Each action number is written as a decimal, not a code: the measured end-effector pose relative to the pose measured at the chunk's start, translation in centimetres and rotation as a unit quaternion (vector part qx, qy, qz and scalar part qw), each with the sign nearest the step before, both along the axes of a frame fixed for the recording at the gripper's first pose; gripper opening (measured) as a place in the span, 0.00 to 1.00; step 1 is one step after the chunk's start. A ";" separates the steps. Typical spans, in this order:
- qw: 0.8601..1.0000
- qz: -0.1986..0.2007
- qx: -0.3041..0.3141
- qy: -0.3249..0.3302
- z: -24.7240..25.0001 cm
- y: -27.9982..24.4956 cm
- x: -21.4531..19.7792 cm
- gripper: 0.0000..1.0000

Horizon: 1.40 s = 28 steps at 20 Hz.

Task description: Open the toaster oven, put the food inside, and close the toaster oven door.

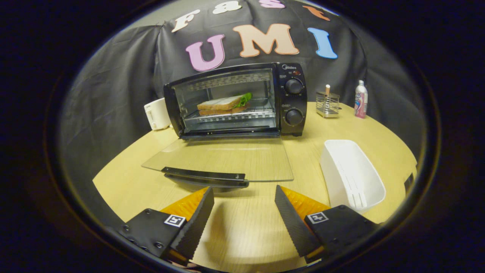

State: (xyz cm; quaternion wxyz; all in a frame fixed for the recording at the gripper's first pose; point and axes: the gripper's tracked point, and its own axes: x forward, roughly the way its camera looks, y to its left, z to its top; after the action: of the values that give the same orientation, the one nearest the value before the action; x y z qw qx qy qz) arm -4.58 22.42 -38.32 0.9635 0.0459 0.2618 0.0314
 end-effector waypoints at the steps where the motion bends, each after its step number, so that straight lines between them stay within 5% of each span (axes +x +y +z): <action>1: 1.000 -0.001 0.003 -0.001 0.1 0.1 0.1 1.00; 23: 0.994 -0.005 -0.033 -0.105 9.4 0.4 3.2 0.99; 26: 0.991 -0.031 -0.081 -0.104 8.9 -1.1 4.6 0.99; 28: 0.993 -0.021 -0.056 -0.098 8.1 0.4 5.4 0.98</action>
State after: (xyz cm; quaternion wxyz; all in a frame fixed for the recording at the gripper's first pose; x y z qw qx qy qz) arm 0.79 22.83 -30.21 0.9860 -0.0063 0.1667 0.0011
